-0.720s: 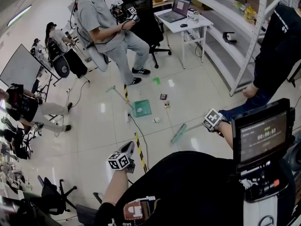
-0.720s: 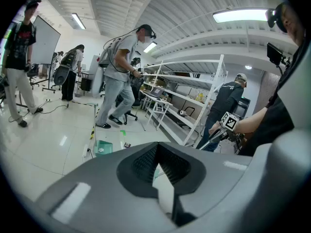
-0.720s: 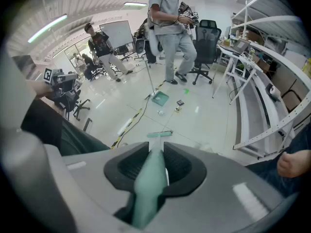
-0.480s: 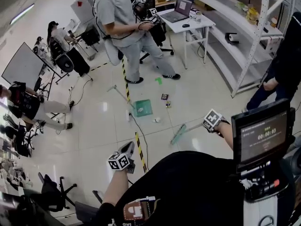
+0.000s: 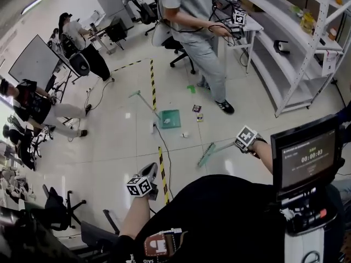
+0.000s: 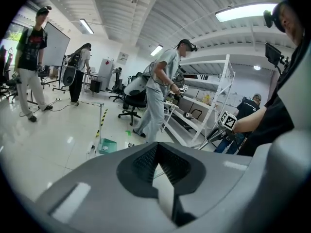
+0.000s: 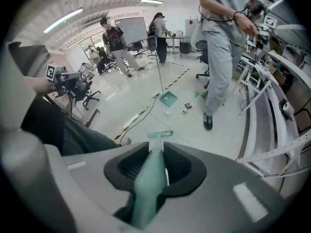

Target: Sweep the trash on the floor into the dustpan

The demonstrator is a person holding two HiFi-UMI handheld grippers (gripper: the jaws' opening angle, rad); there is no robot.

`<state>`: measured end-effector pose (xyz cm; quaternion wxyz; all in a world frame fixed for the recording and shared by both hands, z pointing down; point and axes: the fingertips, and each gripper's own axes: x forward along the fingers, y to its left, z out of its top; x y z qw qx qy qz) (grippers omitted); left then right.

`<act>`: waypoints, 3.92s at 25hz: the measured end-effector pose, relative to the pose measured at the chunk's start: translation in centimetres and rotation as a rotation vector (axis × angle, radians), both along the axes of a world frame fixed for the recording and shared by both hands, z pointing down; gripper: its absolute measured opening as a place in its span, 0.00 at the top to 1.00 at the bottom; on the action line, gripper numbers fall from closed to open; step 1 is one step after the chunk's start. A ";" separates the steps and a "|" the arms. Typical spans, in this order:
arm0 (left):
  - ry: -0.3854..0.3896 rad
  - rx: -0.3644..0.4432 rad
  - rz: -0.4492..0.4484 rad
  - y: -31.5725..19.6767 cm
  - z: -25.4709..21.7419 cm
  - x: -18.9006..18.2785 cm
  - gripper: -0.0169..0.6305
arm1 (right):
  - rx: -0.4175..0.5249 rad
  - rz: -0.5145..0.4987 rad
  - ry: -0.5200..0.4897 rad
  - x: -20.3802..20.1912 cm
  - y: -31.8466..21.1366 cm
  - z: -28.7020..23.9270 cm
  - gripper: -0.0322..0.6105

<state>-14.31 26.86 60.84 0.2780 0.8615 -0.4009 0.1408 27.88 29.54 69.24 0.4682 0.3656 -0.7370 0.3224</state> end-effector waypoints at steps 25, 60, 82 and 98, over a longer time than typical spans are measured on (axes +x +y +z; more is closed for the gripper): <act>0.073 -0.112 0.278 -28.8 6.8 -9.2 0.97 | -0.112 0.173 0.039 -14.2 -22.3 2.4 0.81; 0.098 -0.259 -0.088 -54.3 10.1 1.4 0.97 | -0.165 -0.715 0.330 2.5 -71.6 8.5 0.81; 0.170 -0.339 -0.248 -48.8 14.3 -9.5 0.97 | -0.214 -1.067 0.416 -14.6 -73.2 20.7 0.81; 0.192 -0.309 -0.263 -47.9 13.2 -10.0 0.97 | -0.086 -0.857 0.207 -23.0 -75.6 15.7 0.81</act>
